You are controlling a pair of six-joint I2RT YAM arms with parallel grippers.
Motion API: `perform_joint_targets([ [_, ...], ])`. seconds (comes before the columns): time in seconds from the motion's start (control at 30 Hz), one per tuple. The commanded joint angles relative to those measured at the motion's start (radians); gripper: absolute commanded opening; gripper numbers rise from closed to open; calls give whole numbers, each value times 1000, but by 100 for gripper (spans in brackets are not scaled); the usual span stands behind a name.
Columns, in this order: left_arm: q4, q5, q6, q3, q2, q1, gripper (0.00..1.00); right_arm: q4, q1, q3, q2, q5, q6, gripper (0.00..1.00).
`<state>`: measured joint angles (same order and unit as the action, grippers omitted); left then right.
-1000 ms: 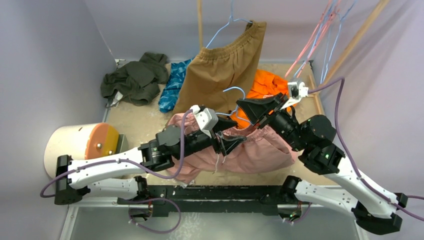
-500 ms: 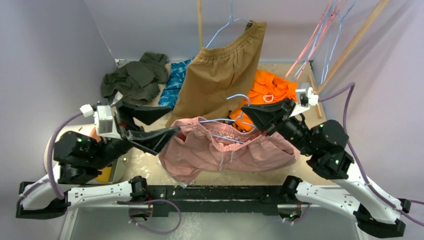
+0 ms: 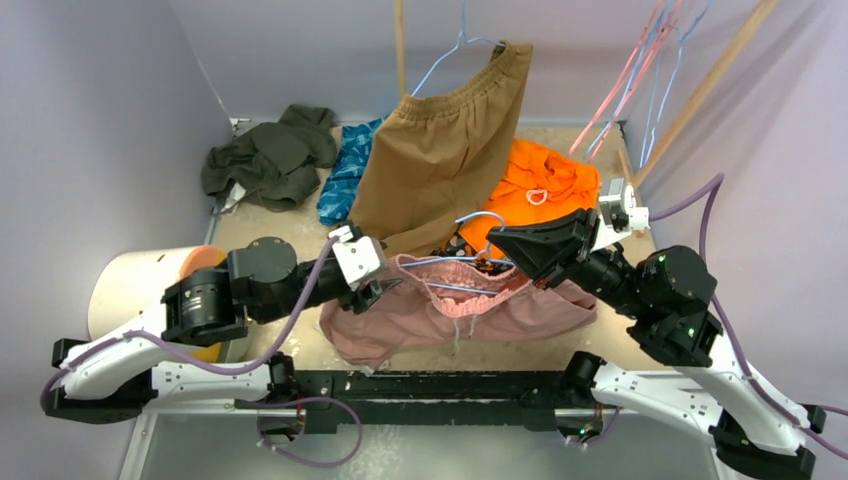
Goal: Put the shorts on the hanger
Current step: Hang the shorts on the hanger.
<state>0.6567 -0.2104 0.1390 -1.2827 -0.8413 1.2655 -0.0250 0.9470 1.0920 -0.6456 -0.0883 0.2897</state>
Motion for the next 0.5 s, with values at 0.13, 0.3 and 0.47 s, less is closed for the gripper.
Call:
perform_joint_targets([
  [0.13,131,95,-5,-85,21,5,54,95,-4,28,6,-90,-23,0],
  [0.3,139,88,0,-61,35,5,47,108,-5,22,-5,-115,-18,0],
  [0.47,131,87,5,-37,40,5,40,109,-4,28,-8,-122,-15,0],
])
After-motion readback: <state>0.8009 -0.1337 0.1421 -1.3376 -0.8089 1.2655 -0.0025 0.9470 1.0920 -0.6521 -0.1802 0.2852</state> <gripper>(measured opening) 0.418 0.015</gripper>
